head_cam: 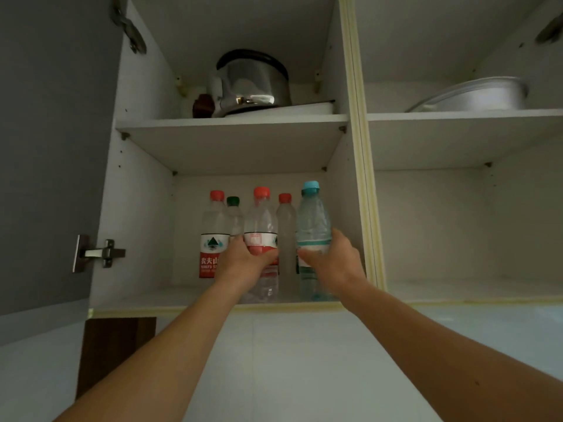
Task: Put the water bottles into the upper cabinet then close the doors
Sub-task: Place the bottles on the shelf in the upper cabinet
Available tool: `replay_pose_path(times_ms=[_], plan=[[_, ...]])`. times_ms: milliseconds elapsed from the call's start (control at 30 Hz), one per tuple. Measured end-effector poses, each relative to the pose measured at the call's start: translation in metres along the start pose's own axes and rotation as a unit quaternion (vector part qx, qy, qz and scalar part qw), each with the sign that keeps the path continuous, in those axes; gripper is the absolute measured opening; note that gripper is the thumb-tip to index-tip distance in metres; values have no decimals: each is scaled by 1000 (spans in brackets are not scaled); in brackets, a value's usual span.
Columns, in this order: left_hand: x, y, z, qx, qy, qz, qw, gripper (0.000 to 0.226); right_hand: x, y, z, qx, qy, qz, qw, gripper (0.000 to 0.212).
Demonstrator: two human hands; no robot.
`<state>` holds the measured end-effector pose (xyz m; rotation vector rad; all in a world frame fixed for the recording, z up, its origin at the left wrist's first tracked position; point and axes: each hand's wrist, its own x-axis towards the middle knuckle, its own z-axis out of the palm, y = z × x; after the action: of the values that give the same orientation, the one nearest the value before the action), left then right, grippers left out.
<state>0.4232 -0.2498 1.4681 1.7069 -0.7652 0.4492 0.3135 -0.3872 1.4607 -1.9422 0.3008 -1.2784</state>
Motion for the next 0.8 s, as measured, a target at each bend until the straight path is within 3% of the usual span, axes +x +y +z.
replay_pose_path(times_ms=[233, 633, 800], plan=[[13, -2, -5, 58, -37, 15, 998, 44, 16, 16, 11, -63, 29, -3, 998, 45], [30, -16, 21, 9, -84, 38, 996, 52, 17, 25, 31, -143, 64, -2, 988, 46], [33, -17, 13, 35, -125, 71, 989, 48, 9, 18, 37, -188, 62, -7, 980, 49]])
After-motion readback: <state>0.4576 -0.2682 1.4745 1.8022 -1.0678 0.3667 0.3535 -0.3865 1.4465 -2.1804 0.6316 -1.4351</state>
